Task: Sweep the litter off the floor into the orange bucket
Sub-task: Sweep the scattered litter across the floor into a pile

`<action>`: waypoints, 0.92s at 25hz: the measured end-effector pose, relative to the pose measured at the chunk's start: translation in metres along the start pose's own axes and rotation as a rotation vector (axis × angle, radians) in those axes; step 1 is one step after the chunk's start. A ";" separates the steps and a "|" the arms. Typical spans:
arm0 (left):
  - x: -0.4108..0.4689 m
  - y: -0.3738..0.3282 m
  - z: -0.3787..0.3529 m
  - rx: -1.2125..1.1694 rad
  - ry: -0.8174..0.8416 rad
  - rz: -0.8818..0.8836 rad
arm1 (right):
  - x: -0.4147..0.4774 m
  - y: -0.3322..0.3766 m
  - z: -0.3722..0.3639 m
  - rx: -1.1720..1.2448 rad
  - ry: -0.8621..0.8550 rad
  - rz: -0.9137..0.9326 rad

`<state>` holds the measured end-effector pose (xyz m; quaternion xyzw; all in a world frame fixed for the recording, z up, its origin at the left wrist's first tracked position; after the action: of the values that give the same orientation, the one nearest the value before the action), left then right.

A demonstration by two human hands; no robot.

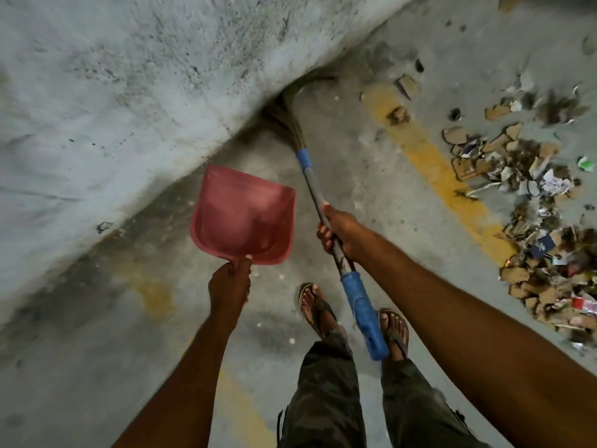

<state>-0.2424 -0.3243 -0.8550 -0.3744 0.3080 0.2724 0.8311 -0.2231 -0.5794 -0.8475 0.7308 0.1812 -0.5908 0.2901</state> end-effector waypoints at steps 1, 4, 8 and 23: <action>0.005 -0.008 0.001 0.021 0.011 -0.011 | 0.012 0.011 -0.004 0.050 -0.041 -0.009; 0.018 -0.028 0.000 0.090 0.017 -0.052 | 0.026 0.018 -0.009 0.131 -0.217 0.062; 0.034 -0.058 -0.016 0.113 0.031 -0.086 | 0.010 0.009 -0.011 0.070 -0.229 0.237; 0.059 -0.206 -0.112 0.333 0.187 -0.285 | 0.014 0.098 0.082 0.241 -0.625 0.253</action>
<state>-0.0971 -0.5171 -0.8628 -0.2955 0.3684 0.0619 0.8793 -0.2229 -0.7079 -0.8513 0.5602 -0.0793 -0.7624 0.3140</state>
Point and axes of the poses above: each hand's wrist, its own x-axis towards the middle knuckle, its own z-axis out of the back of the hand, y = z × x, the point moved 1 cm from there along x, towards the middle knuckle, and after that the axes turned 12 degrees about x, right-handed, at the moved point
